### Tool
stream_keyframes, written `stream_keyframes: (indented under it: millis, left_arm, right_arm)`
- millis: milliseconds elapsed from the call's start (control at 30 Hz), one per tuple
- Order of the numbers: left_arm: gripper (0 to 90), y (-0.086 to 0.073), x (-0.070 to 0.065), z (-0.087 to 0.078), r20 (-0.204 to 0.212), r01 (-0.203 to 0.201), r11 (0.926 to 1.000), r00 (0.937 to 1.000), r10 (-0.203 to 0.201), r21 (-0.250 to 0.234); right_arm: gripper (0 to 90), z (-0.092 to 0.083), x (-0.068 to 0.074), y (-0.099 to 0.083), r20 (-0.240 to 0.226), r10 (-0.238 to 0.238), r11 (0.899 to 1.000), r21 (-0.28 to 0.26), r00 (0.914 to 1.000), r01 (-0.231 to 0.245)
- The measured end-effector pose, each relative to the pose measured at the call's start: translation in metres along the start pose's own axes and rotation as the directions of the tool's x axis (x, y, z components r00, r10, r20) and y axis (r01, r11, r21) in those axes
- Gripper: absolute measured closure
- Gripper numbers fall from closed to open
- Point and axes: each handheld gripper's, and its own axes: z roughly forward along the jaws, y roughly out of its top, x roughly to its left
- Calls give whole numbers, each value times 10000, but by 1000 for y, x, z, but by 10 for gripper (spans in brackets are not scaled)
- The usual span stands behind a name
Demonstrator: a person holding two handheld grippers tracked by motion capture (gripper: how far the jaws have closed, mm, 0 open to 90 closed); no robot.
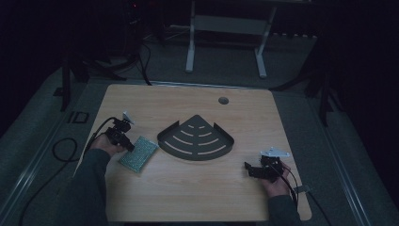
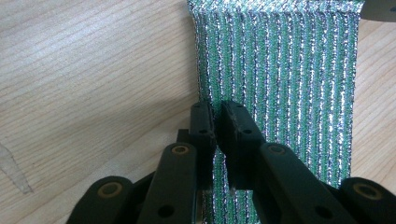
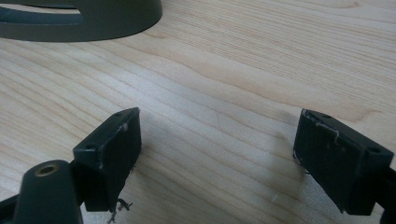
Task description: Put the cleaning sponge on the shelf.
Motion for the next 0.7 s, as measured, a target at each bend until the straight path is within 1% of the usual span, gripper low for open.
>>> stream_keyframes:
  millis: [167, 333, 400, 533, 700]
  left_arm:
    - [885, 1, 0, -1, 13, 24, 10000, 10000, -24, 7]
    - [896, 2, 0, -4, 169, 6, 10000, 9999, -7, 61]
    - [898, 1, 0, -7, 79, -66, 10000, 9999, 67, -48]
    - [899, 1, -1, -13, 32, -170, 9998, 9999, 170, -49]
    - [899, 1, 0, -24, 41, -137, 9998, 9999, 138, -105]
  right_arm:
    - [147, 0, 0, 0, -1, -1, 10000, 0, 10000, 1]
    - [147, 0, 0, 0, -2, -5, 10000, 1, 10000, 5]
    - [147, 0, 0, 0, -3, -4, 10000, 2, 10000, 4]
    - [147, 0, 0, 0, -4, -6, 10000, 1, 10000, 6]
    - [147, 0, 0, 0, -4, -2, 10000, 5, 10000, 2]
